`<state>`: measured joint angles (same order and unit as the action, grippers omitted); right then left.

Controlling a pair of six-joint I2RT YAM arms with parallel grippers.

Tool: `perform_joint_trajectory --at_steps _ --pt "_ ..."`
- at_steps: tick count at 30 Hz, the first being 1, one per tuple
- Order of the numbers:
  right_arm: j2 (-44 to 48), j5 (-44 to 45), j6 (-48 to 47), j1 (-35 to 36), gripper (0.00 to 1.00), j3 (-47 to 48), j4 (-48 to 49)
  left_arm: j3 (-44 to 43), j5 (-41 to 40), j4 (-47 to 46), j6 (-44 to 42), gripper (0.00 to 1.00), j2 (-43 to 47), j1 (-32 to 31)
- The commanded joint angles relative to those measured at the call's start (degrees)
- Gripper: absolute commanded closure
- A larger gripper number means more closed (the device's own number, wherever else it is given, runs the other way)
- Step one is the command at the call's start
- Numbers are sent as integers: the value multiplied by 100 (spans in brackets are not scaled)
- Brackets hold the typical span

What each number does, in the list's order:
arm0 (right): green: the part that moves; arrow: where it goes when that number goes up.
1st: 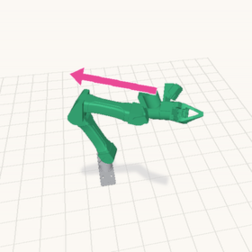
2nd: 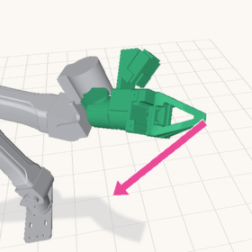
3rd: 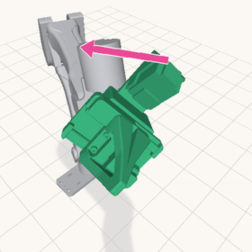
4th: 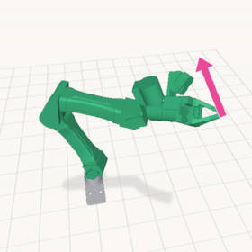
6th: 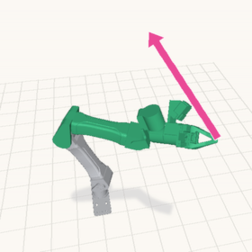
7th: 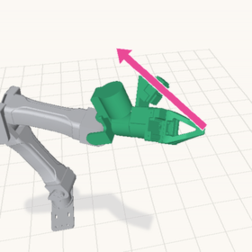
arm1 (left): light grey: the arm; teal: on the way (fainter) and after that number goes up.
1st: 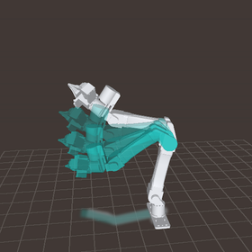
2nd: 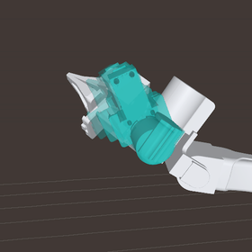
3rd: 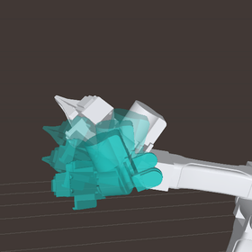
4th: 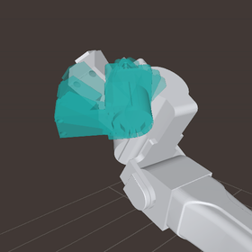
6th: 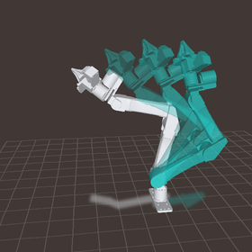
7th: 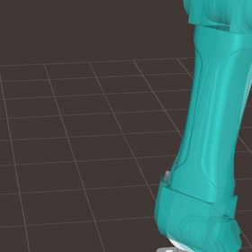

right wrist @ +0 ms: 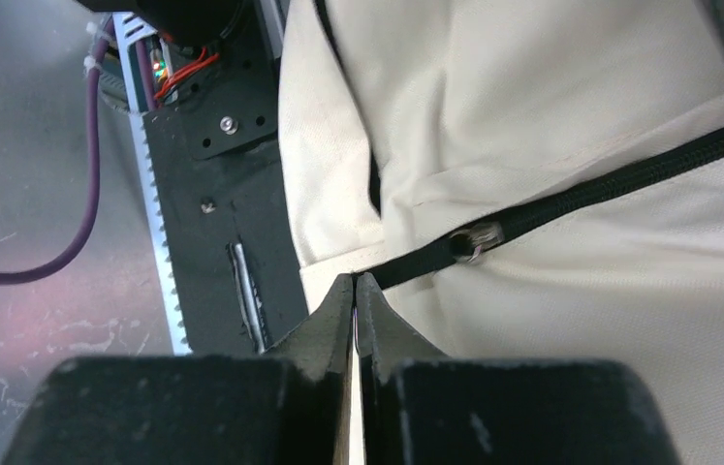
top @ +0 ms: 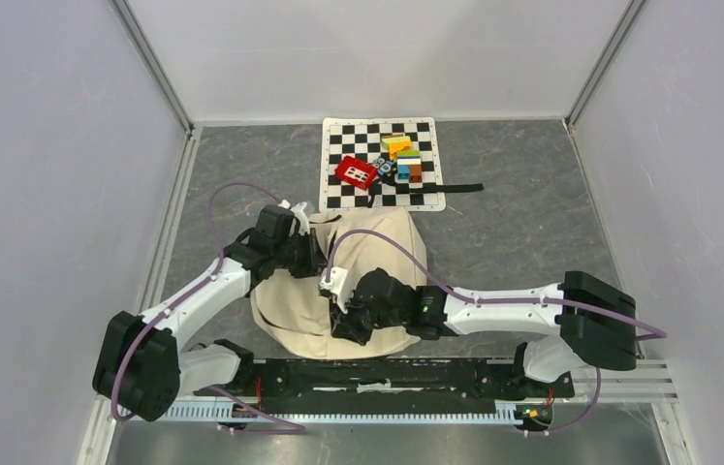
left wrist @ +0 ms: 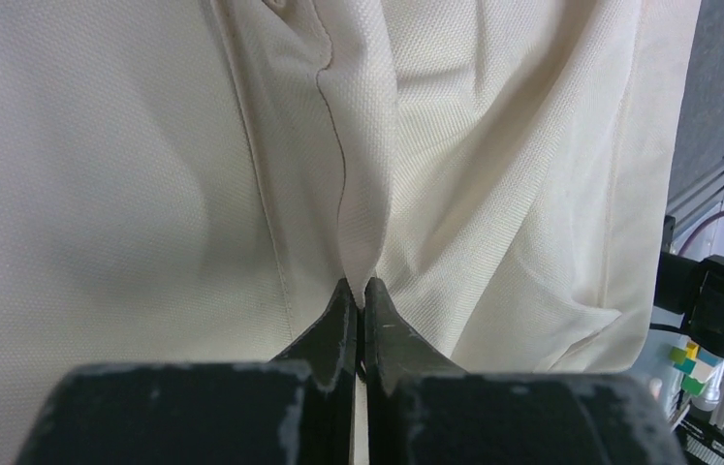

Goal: Pack the student bag
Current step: Zip the student bag at the center of the board, then reset both arms

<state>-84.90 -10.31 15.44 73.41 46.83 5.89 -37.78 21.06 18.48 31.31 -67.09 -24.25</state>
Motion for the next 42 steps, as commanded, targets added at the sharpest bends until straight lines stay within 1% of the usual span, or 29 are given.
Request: perform_joint_trajectory --at_steps 1,2,4,6,7,8,10,13,15,17,19,23,25,26,27,30,33,35,37,40,42 --pt "243 -344 -35 253 81 388 -474 -546 -289 -662 66 98 -150 42" --pt "246 -202 -87 253 72 534 -571 -588 -278 -669 74 98 -162 38" --pt "250 145 -212 240 48 838 -857 -637 -339 -671 70 98 -181 37" --pt "284 451 -333 228 19 1065 -1023 -729 -421 -651 31 98 -244 45" --pt "297 579 -382 206 9 1152 -1087 -817 -479 -600 -11 98 -287 54" --pt "314 699 -439 164 2 1216 -1150 -897 -590 -516 -38 97 -344 63" --pt "387 836 -477 8 2 1248 -1208 -996 -730 -521 -32 96 -422 109" --pt "555 833 -473 -437 2 1129 -1302 -1100 -790 -600 -47 87 -541 249" --pt "761 778 -472 -836 2 958 -1360 -1202 -816 -600 -102 85 -585 380" --pt "979 712 -486 -1347 2 754 -1449 -1285 -829 -591 -171 80 -596 516" --pt "1218 720 -543 -1898 2 566 -1600 -1350 -832 -557 -217 71 -554 690" --pt "1720 751 -662 -3107 2 251 -1999 -1438 -862 -381 -335 33 -298 1008" --pt "2033 812 -700 -3697 2 159 -2193 -1492 -1029 -178 -457 10 -15 1100" --pt "2210 863 -723 -3957 2 124 -2270 -1519 -1141 -75 -527 3 140 1119" --pt "2381 909 -735 -4278 2 87 -2359 -1550 -1302 41 -613 0 372 1131" --pt "2900 995 -774 -5153 2 -8 -2469 -1648 -1850 367 -904 0 1055 1133" --pt "3468 1529 -916 -5668 2 -42 -2450 -1723 -2657 745 -1142 0 1862 1133" --pt "3794 2074 -1104 -5730 2 -104 -2329 -1733 -3215 1004 -1235 0 2417 1133" --pt "4146 2463 -1393 -5737 2 -329 -2006 -1734 -3604 1284 -1361 0 2817 1133" --pt "4598 2826 -1743 -5741 2 -770 -1527 -1649 -3833 1635 -1534 0 3265 1132" --pt "4794 2828 -1863 -5741 2 -995 -1336 -1579 -3903 1811 -1532 0 3518 1133"
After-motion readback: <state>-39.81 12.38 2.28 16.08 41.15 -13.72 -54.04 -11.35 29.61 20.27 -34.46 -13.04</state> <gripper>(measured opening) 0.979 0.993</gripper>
